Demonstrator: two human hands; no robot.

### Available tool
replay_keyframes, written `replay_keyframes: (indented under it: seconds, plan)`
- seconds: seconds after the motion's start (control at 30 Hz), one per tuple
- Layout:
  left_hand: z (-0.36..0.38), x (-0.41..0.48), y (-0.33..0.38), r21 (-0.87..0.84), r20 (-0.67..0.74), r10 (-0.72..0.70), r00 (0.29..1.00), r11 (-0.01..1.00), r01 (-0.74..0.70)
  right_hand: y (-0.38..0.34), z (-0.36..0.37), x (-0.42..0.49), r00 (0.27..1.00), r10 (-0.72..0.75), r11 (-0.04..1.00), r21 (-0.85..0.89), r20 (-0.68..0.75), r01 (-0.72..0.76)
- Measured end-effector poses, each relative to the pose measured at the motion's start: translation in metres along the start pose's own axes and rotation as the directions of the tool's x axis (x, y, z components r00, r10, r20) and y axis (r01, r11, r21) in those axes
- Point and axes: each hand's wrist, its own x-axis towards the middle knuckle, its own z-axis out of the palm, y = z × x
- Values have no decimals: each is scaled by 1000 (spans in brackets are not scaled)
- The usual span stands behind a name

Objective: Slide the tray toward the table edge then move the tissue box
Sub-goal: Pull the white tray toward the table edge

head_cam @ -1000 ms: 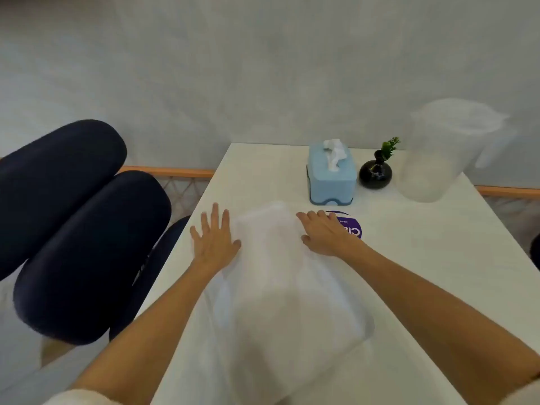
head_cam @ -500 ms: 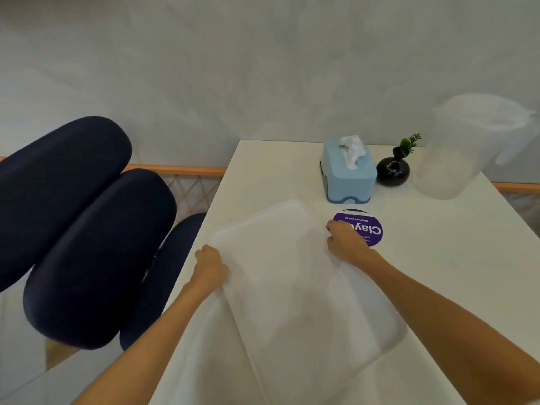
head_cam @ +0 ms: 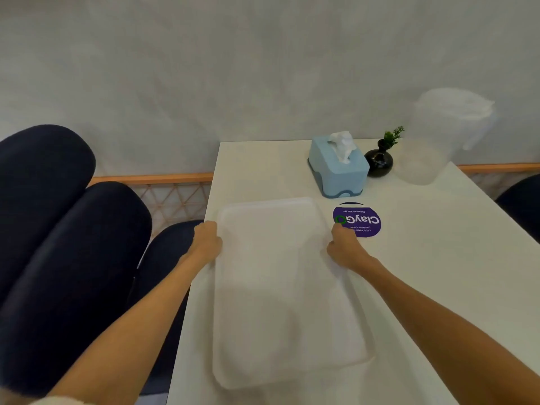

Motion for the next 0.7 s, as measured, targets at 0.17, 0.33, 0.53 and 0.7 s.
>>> replay_keyframes:
  seconds: [0.17,0.33,0.53,0.7]
  plan:
    - [4,16,-1,10,11,107,994,994,-107,5,2,-9,998,55,998,23,-42,-54]
    - [5,13,-4,52,17,129,991,990,-130,8,5,-15,997,57,998,21,-45,-56]
    - [6,13,-10,5,22,147,989,989,-148,10,5,-18,996,71,997,29,-54,-70]
    - [5,17,-9,-3,23,115,993,993,-115,16,-4,-18,998,56,995,83,-12,-55]
